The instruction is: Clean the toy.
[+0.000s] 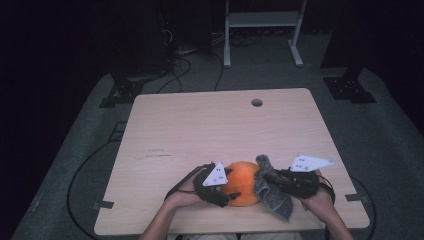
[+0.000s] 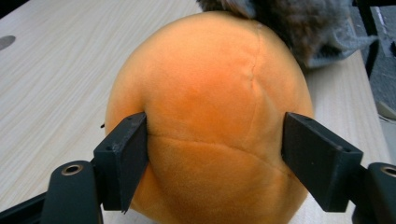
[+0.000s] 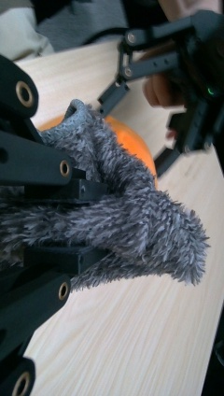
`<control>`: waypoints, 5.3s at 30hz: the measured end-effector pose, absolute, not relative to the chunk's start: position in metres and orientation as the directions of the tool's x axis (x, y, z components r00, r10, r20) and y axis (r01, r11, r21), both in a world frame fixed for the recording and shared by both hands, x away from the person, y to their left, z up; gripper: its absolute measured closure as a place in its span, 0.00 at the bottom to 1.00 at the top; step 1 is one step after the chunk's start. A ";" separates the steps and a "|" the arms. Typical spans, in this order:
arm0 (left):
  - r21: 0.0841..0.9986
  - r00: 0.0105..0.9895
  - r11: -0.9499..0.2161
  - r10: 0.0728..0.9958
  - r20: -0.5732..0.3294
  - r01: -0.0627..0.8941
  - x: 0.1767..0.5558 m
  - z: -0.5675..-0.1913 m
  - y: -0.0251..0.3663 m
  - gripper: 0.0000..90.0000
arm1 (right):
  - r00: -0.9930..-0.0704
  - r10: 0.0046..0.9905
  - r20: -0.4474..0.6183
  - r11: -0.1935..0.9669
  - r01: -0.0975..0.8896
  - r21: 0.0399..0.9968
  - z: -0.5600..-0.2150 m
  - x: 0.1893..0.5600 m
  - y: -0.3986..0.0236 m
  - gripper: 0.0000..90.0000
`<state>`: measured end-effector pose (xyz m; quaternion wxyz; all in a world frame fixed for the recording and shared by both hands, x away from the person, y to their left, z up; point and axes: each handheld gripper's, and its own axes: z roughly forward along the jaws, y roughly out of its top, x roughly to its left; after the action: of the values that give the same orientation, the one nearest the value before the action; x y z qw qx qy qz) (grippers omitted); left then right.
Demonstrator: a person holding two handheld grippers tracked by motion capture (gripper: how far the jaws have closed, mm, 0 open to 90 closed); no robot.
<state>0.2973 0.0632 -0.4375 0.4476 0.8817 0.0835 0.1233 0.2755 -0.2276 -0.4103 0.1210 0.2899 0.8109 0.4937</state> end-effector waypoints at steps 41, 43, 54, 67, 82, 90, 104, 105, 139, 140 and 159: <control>0.825 0.941 -0.554 0.326 0.094 0.110 0.302 -0.443 0.058 0.17 | -0.789 0.602 0.122 0.373 0.412 0.831 -0.419 0.283 -0.244 0.81; 0.824 0.940 -0.556 0.327 0.098 0.108 0.301 -0.443 0.057 0.17 | -0.815 0.569 0.112 0.377 0.379 0.845 -0.415 0.280 -0.234 0.81; 0.822 0.938 -0.561 0.326 0.116 0.094 0.298 -0.442 0.053 0.17 | -0.791 0.608 0.069 0.405 0.384 0.830 -0.417 0.277 -0.234 0.81; 0.830 0.931 -0.552 0.341 0.133 0.084 0.299 -0.435 0.052 0.23 | -0.765 0.642 0.049 0.447 0.425 0.787 -0.429 0.283 -0.244 0.81; 0.862 0.929 -0.498 0.356 0.102 0.096 0.297 -0.437 0.049 0.18 | -0.806 0.589 0.059 0.421 0.368 0.829 -0.419 0.279 -0.237 0.81; 0.865 0.935 -0.502 0.311 0.170 0.009 0.284 -0.431 0.038 0.29 | -0.829 0.559 0.025 0.410 0.302 0.861 -0.392 0.267 -0.234 0.82; 0.875 0.940 -0.477 0.327 0.096 0.076 0.287 -0.435 0.038 0.26 | -0.793 0.609 0.029 0.449 0.374 0.812 -0.416 0.278 -0.253 0.81; 0.875 0.941 -0.479 0.325 0.096 0.075 0.287 -0.434 0.037 0.28 | -0.789 0.614 0.015 0.459 0.373 0.807 -0.411 0.277 -0.253 0.81; 0.842 0.938 -0.536 0.318 0.141 0.056 0.291 -0.433 0.049 0.24 | -0.833 0.552 -0.022 0.474 0.293 0.830 -0.403 0.263 -0.215 0.81; 0.839 0.940 -0.540 0.314 0.133 0.062 0.292 -0.434 0.050 0.25 | -0.824 0.567 -0.002 0.462 0.315 0.829 -0.406 0.265 -0.219 0.81; 0.831 0.949 -0.550 0.297 0.109 0.077 0.294 -0.436 0.055 0.22 | -0.753 0.651 0.090 0.392 0.435 0.810 -0.425 0.280 -0.256 0.81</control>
<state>0.2940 0.0555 -0.4358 0.4618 0.8724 0.1072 0.1194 0.2795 -0.2558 -0.4248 0.1221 0.3292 0.8253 0.4422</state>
